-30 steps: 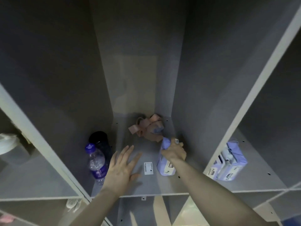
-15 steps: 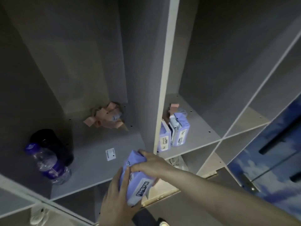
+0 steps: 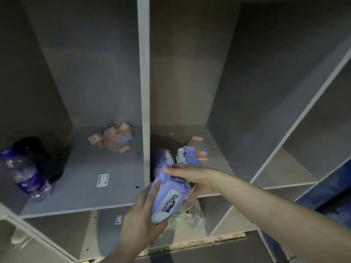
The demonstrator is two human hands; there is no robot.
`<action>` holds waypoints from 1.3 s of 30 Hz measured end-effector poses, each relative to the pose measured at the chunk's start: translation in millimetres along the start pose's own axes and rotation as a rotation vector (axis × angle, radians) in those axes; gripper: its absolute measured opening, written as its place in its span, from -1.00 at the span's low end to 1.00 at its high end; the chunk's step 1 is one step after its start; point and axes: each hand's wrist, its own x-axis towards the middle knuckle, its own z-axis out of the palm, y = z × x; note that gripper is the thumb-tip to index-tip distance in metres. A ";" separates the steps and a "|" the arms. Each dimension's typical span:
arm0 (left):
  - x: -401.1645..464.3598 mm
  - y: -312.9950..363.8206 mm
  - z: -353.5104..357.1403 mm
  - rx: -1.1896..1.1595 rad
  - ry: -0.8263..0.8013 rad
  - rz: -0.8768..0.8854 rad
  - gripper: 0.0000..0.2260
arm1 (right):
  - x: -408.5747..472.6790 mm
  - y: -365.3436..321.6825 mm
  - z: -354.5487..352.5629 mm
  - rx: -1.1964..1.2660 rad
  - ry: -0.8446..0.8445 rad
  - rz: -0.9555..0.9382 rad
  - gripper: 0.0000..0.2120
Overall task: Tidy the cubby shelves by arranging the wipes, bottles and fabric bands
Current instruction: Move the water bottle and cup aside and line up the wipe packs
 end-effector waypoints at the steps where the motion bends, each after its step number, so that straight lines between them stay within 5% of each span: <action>1: 0.3 9.6 7.5 -0.061 0.048 -0.058 -0.16 | 6.3 4.5 -15.2 -0.056 0.069 -0.053 -0.48; 5: 6.1 42.3 35.6 -0.273 0.215 -0.307 -0.20 | 66.3 22.3 -76.8 -0.381 0.506 -0.401 -0.36; 8: 15.3 60.6 42.7 -0.394 0.266 -0.517 -0.30 | 109.1 24.2 -97.0 -0.891 0.318 -0.397 -0.13; 11: 24.1 66.0 42.3 -0.425 0.359 -0.652 -0.43 | 143.0 21.7 -94.6 -1.137 0.135 -0.415 0.08; 22: 42.0 62.3 41.2 -0.364 0.401 -0.729 -0.50 | 196.9 42.7 -56.7 -1.067 0.215 -0.694 0.00; 31: 67.0 69.4 45.7 -0.400 0.406 -0.810 -0.50 | 180.8 55.9 -70.0 -1.153 0.306 -0.538 -0.04; 39: 74.3 67.6 43.4 -0.382 0.397 -0.786 -0.48 | 193.7 80.7 -71.8 -1.322 0.573 -0.875 -0.12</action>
